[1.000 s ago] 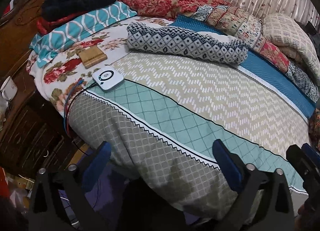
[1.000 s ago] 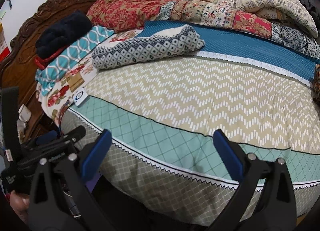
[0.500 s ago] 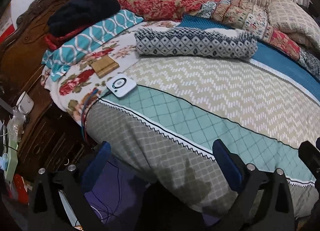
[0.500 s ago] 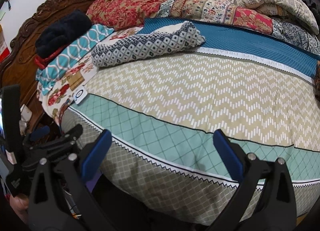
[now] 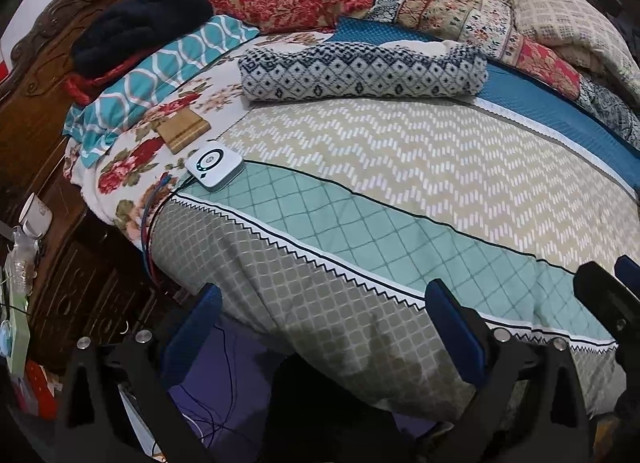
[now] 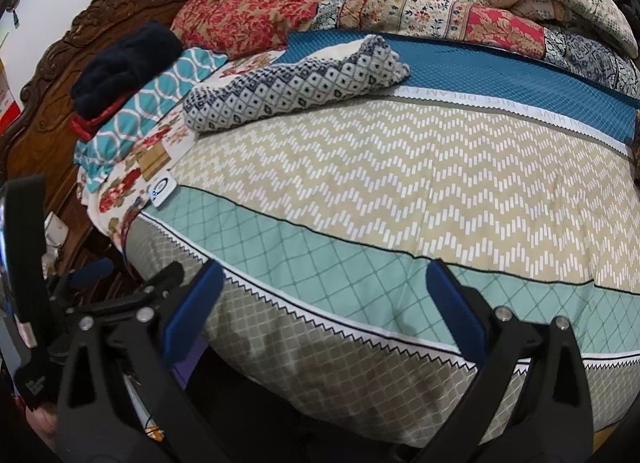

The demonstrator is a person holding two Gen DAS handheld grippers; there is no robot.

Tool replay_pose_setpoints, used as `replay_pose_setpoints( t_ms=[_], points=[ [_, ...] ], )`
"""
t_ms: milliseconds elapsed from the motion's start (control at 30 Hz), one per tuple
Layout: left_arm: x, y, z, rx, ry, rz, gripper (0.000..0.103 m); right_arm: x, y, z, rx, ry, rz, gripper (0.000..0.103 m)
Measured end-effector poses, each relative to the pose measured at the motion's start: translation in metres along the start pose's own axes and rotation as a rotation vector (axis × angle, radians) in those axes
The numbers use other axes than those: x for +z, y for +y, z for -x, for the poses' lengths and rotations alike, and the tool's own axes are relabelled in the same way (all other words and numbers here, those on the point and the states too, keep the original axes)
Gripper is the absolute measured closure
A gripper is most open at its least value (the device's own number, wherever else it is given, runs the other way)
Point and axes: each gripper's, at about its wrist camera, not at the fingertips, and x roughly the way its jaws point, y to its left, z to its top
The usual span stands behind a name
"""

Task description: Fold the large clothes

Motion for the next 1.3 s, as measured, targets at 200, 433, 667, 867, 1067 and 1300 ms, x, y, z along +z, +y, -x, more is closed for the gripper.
replay_pose_setpoints(
  t_ms=[200, 433, 667, 867, 1067, 1300],
  points=[
    [0.000, -0.004, 0.007, -0.028, -0.001, 0.003, 0.098, -0.001, -0.004, 0.008, -0.003, -0.028, -0.015, 0.006],
    [-0.004, -0.016, 0.020, -0.059, -0.014, 0.005, 0.099, -0.006, -0.021, 0.021, -0.054, -0.075, -0.046, 0.006],
    [-0.009, -0.024, 0.024, -0.061, -0.012, -0.011, 0.099, -0.013, -0.048, 0.017, -0.072, -0.047, -0.117, 0.006],
    [-0.008, -0.024, 0.033, -0.054, -0.028, -0.018, 0.098, -0.014, -0.050, 0.018, -0.064, -0.051, -0.120, 0.006],
    [-0.006, -0.019, 0.045, -0.015, -0.071, -0.012, 0.098, -0.011, -0.042, 0.025, -0.074, -0.087, -0.085, 0.006],
    [-0.007, -0.014, 0.051, -0.028, -0.055, 0.000, 0.099, -0.009, -0.038, 0.028, -0.076, -0.106, -0.065, 0.006]
  ],
)
